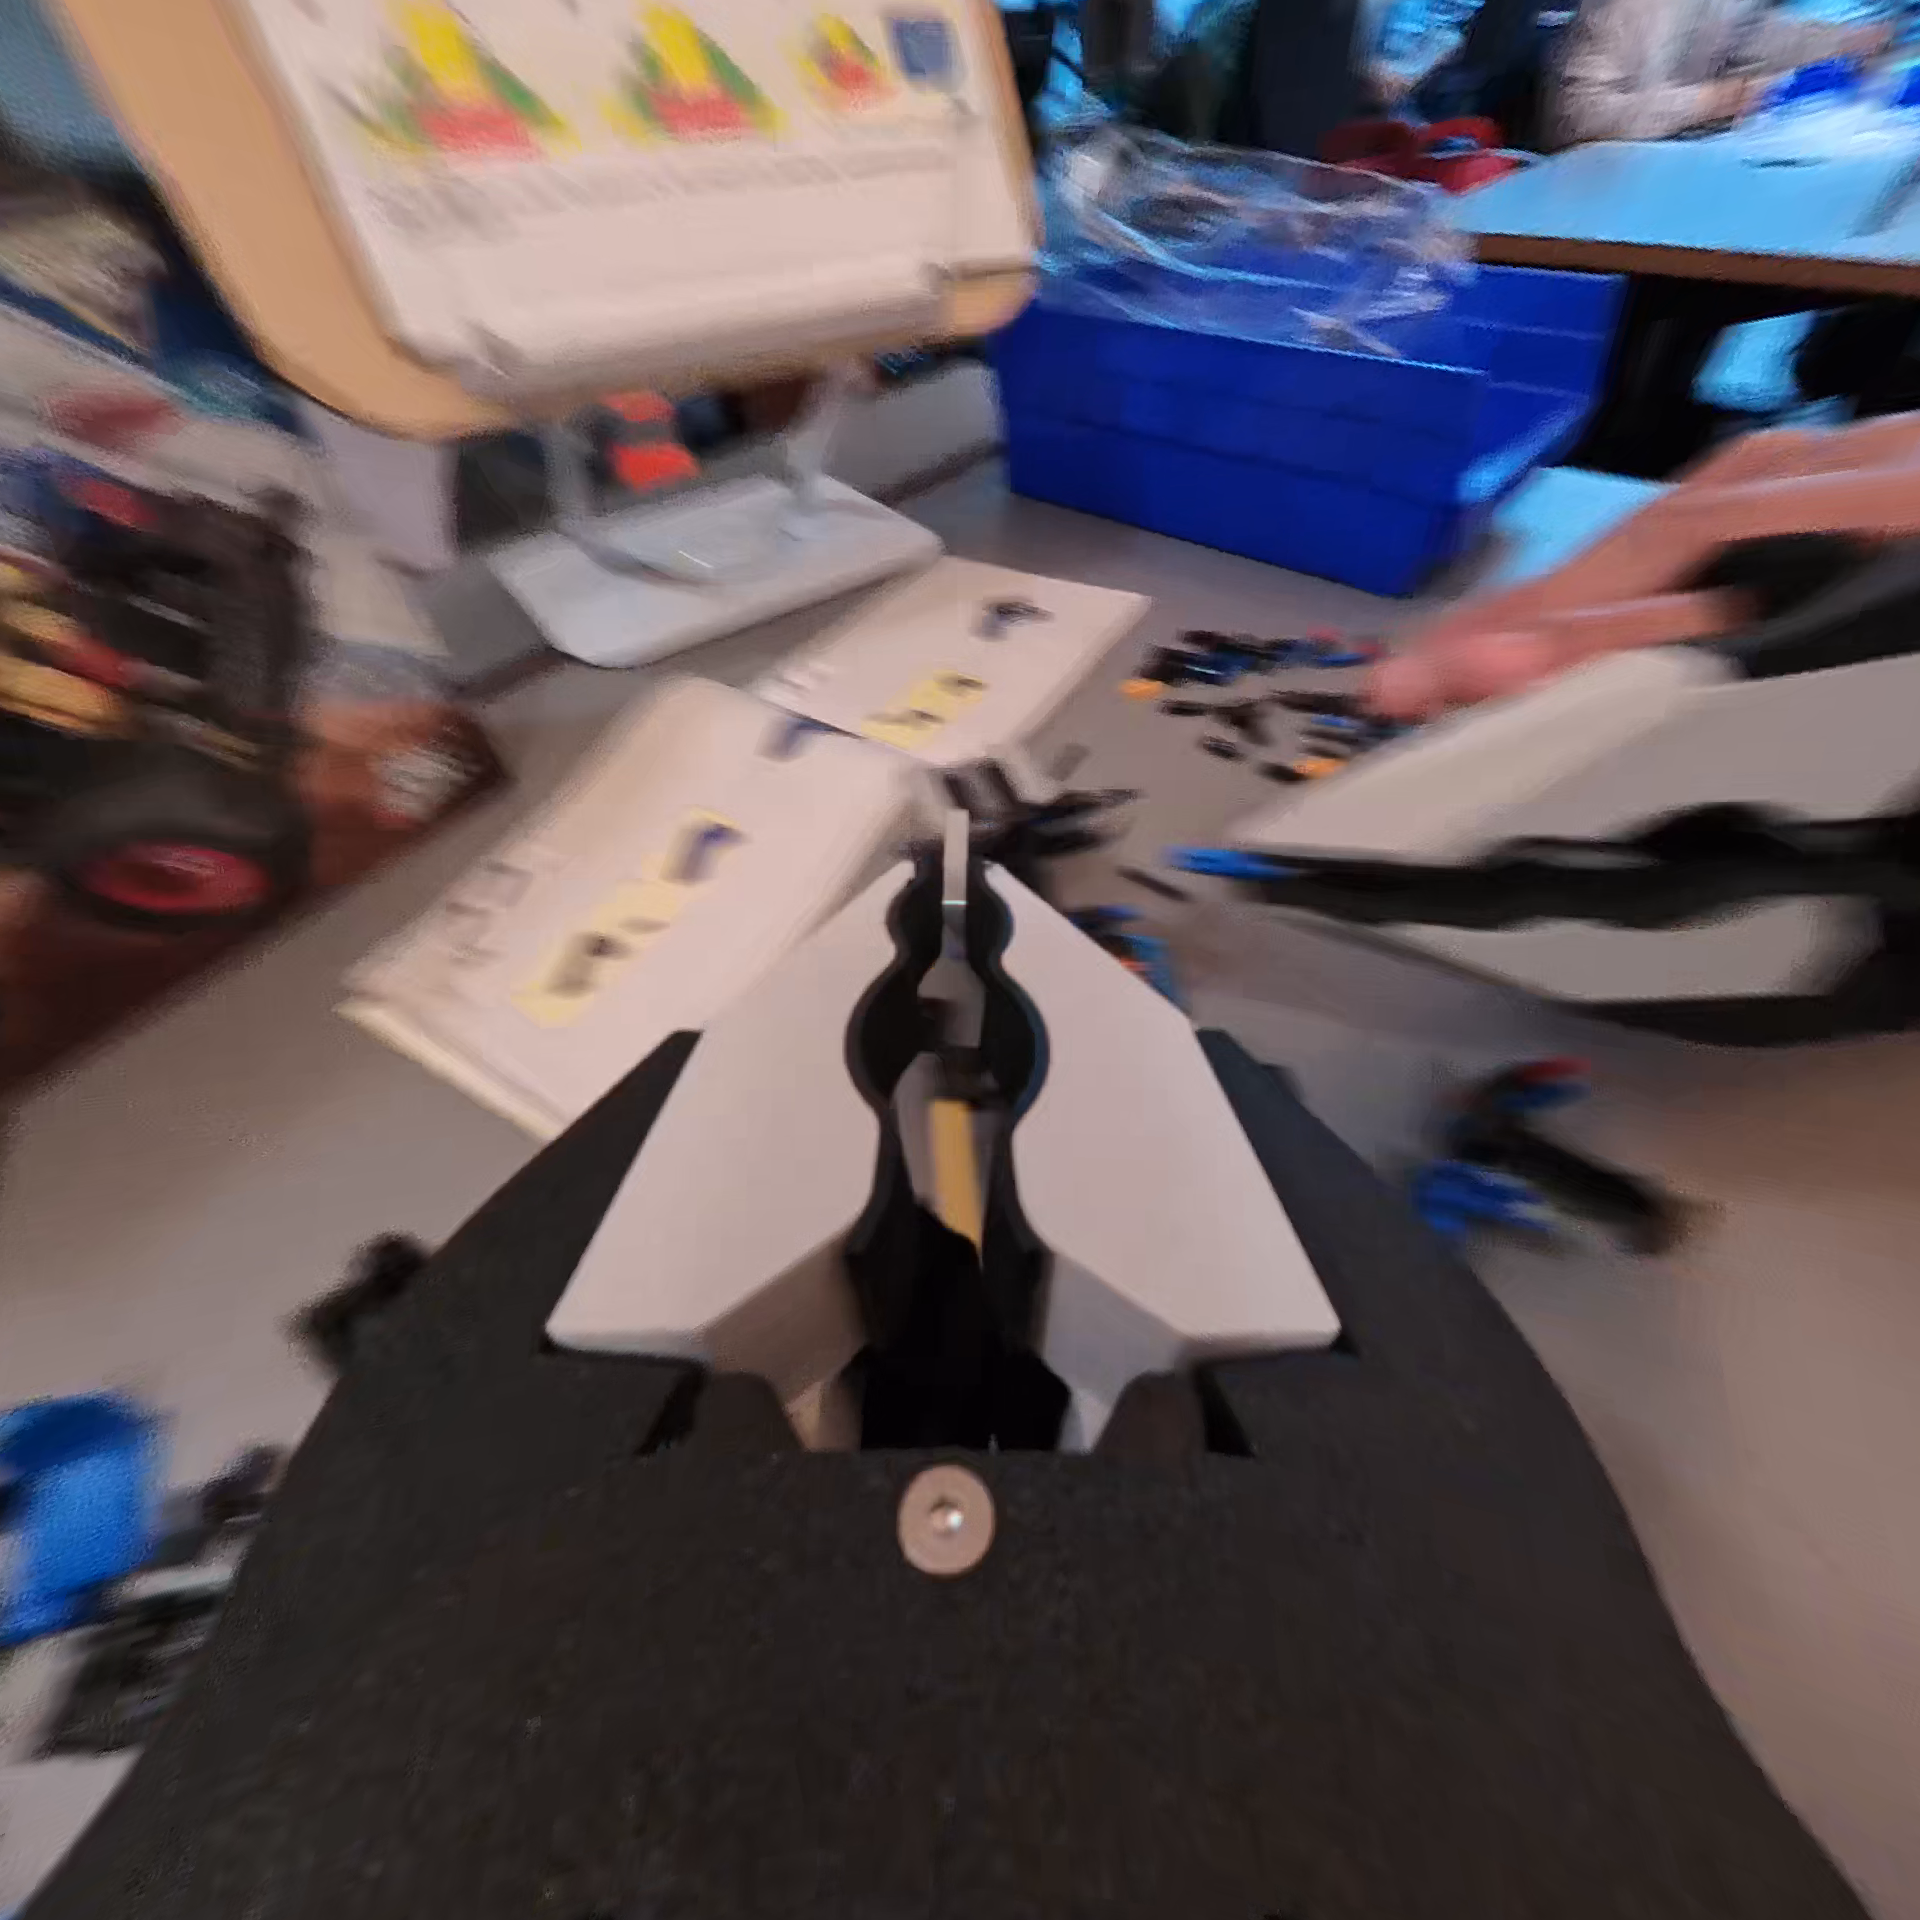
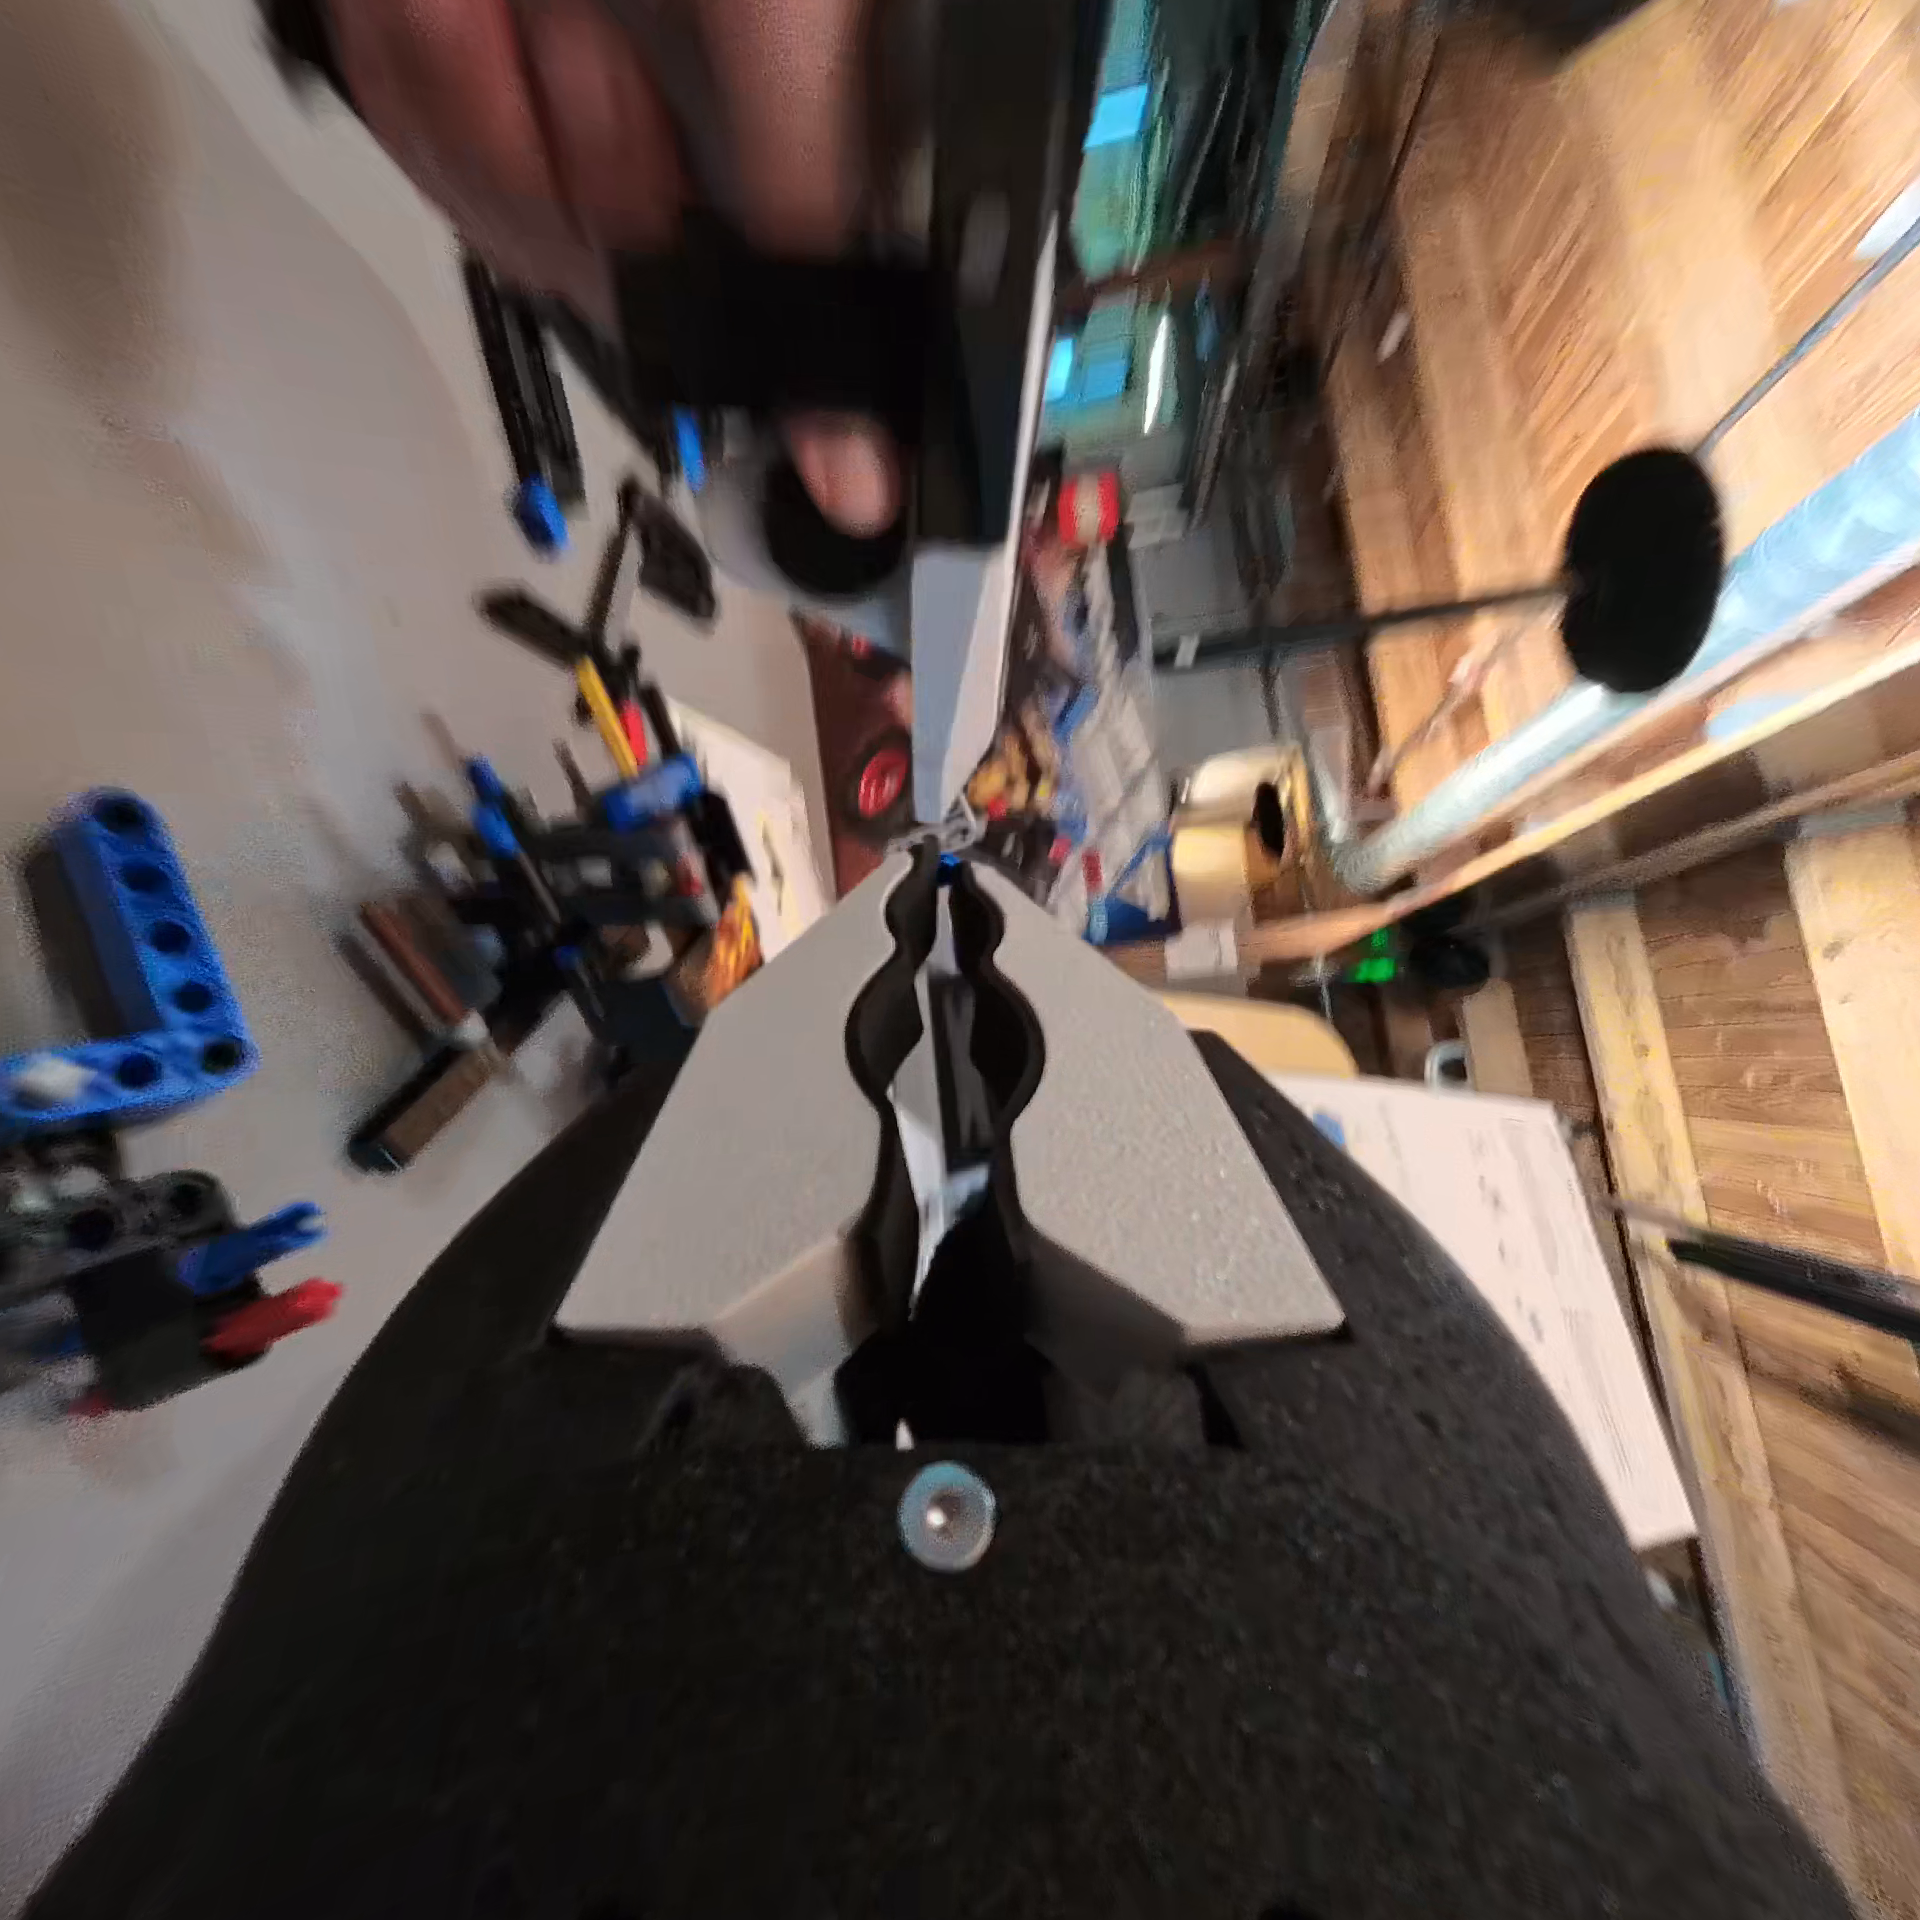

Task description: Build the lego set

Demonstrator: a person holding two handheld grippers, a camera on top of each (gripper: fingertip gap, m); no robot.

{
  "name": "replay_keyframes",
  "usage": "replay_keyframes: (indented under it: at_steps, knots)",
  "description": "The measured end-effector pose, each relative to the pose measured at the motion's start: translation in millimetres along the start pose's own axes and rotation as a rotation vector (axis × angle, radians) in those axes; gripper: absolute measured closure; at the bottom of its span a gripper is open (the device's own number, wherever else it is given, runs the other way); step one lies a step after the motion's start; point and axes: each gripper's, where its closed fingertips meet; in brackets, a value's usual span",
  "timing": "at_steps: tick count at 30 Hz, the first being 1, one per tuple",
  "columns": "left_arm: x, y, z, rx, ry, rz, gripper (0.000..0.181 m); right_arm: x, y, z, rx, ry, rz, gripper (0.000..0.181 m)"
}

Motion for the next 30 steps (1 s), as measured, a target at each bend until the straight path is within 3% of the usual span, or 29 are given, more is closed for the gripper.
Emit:
replay_keyframes:
  at_steps: [2, 4, 8, 9, 11, 12, 13, 15, 17, 19, 30]
  knots:
    - [-12.0, -3.3, -40.1, -0.119, 0.037, 0.029, 0.179, -13.0, 22.4, -0.7, 0.016, -0.009, 0.072, 0.180]
    - [-20.3, 13.3, -39.4, -0.153, -0.030, 0.108, 0.179, -16.1, 27.0, 4.3, 0.080, 0.015, 0.086, 0.179]
    - [-38.1, 52.3, 23.0, 0.125, -0.267, 0.299, 0.179, -20.3, 20.7, 29.3, 0.652, 0.338, 0.144, 0.178]
    - [-46.3, 57.6, 34.7, 0.237, -0.286, 0.351, 0.179, -27.0, 19.8, 33.1, 0.803, 0.482, 0.153, 0.179]
    - [-48.4, 50.7, 51.3, 0.472, -0.251, 0.348, 0.179, -63.0, 36.3, 34.5, 1.064, 0.896, 0.296, 0.179]
    - [-44.1, 41.4, 58.3, 0.597, -0.218, 0.319, 0.180, -76.6, 38.6, 39.8, 1.163, 1.037, 0.358, 0.178]
    - [-38.9, 32.8, 64.3, 0.730, -0.166, 0.293, 0.180, -73.1, 28.5, 40.5, 1.231, 1.074, 0.326, 0.179]
    - [-30.9, 22.3, 73.2, 1.032, -0.010, 0.267, 0.179, -66.3, 6.2, 14.6, 1.217, 1.178, 0.141, 0.178]
    - [-27.5, 16.8, 85.0, 1.281, 0.116, 0.261, 0.179, -56.4, 2.1, 5.5, 1.181, 1.155, 0.120, 0.179]
    - [-25.6, 11.2, 97.0, 1.416, 0.164, 0.272, 0.179, -51.9, 2.9, -2.0, 1.136, 1.142, 0.080, 0.179]
    - [-14.3, -9.9, 112.4, 1.485, 0.098, 0.200, 0.179, -61.9, -2.4, -37.2, 0.979, 1.144, -0.015, 0.179]
Point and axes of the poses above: each gripper's, where its closed fingertips meet, x out along the fingers, y out of its top, z = x × y across the jaws, and after that the axes turned 12 degrees about x, right-handed
